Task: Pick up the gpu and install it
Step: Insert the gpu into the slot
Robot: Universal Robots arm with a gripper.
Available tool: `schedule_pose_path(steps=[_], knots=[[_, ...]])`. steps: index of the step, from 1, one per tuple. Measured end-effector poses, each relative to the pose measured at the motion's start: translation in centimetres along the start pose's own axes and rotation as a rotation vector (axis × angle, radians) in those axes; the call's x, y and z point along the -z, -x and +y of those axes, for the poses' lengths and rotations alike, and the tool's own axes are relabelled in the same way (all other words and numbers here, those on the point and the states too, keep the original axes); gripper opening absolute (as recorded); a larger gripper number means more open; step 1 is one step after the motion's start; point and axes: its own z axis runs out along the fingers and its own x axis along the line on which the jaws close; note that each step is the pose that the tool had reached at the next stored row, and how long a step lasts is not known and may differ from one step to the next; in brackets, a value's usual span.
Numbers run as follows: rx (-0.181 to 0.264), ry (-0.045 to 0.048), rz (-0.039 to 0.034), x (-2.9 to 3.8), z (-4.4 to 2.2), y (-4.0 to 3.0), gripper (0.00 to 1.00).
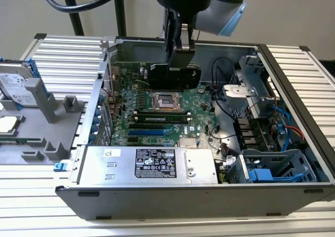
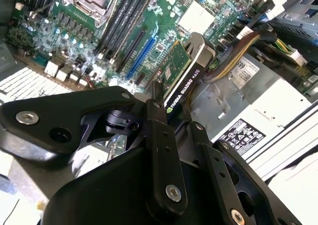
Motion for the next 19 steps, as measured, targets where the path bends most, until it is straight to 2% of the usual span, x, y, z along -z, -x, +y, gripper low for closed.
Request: schedule_pose_path(steps=[19], knots=[[-0.028, -0.0003, 0.0000, -0.55, -0.03, 0.19, 0.00]])
